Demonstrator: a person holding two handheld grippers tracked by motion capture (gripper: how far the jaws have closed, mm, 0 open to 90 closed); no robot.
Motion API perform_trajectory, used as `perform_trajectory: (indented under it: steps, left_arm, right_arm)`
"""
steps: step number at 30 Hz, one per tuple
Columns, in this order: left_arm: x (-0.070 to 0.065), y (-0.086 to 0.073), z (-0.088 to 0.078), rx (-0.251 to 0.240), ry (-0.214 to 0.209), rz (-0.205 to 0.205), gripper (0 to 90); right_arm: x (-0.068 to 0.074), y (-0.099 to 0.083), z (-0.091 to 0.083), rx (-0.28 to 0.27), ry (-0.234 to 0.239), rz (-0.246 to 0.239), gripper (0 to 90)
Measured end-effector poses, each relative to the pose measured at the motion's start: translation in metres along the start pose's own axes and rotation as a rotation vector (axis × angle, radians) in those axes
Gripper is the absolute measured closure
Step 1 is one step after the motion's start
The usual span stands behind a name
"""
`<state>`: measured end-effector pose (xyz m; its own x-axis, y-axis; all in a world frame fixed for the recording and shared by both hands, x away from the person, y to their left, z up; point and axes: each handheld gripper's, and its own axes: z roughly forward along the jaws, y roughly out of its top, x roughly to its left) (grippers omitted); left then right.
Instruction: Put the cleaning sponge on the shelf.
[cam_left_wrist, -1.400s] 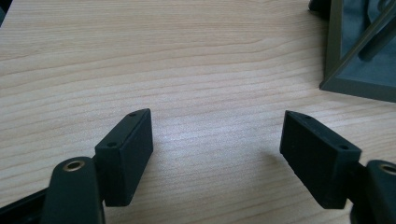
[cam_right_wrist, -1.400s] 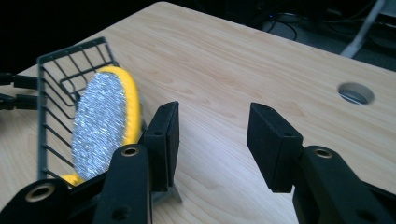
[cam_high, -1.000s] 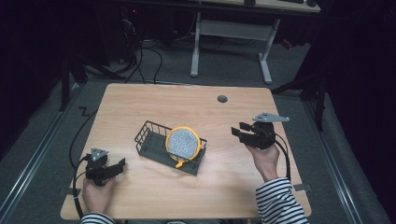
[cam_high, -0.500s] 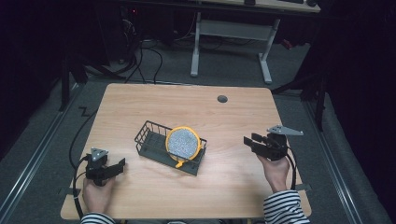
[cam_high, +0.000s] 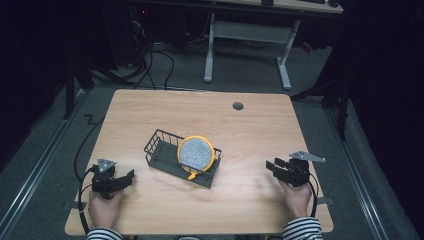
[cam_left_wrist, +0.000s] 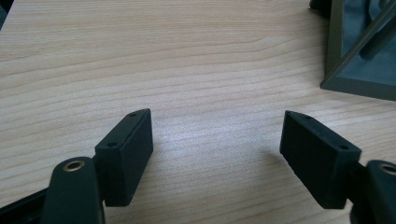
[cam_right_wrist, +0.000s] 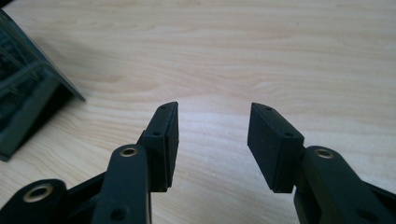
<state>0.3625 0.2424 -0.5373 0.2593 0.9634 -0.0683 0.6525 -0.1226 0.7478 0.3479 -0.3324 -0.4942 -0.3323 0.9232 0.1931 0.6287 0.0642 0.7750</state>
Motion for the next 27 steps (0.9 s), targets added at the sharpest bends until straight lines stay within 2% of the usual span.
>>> perform_trajectory:
  steps: [4, 15, 19, 23, 24, 27]
  left_arm:
    - [0.000, 0.000, 0.000, 0.001, 0.001, 0.001, 26.3]
    - [0.000, 0.000, 0.000, 0.000, 0.002, 0.001, 26.3]
    - [0.000, 0.000, 0.000, 0.002, -0.001, 0.002, 26.3]
    - [0.000, 0.000, 0.000, -0.001, -0.004, -0.003, 26.2]
    - [0.000, 0.000, 0.000, 0.000, -0.004, -0.001, 26.2]
    - [0.000, 0.000, 0.000, 0.001, -0.003, 0.000, 26.2]
  right_arm:
    - [-0.002, -0.010, 0.007, 0.033, -0.007, 0.003, 54.0]
    - [-0.001, -0.029, 0.019, 0.058, -0.069, -0.021, 50.0]
    - [0.003, -0.031, 0.021, 0.065, -0.093, -0.057, 46.3]
    - [0.016, -0.032, 0.024, 0.085, -0.165, -0.156, 43.5]
    - [0.017, -0.032, 0.024, 0.083, -0.171, -0.163, 43.0]
    - [0.014, -0.031, 0.024, 0.088, -0.161, -0.136, 41.1]
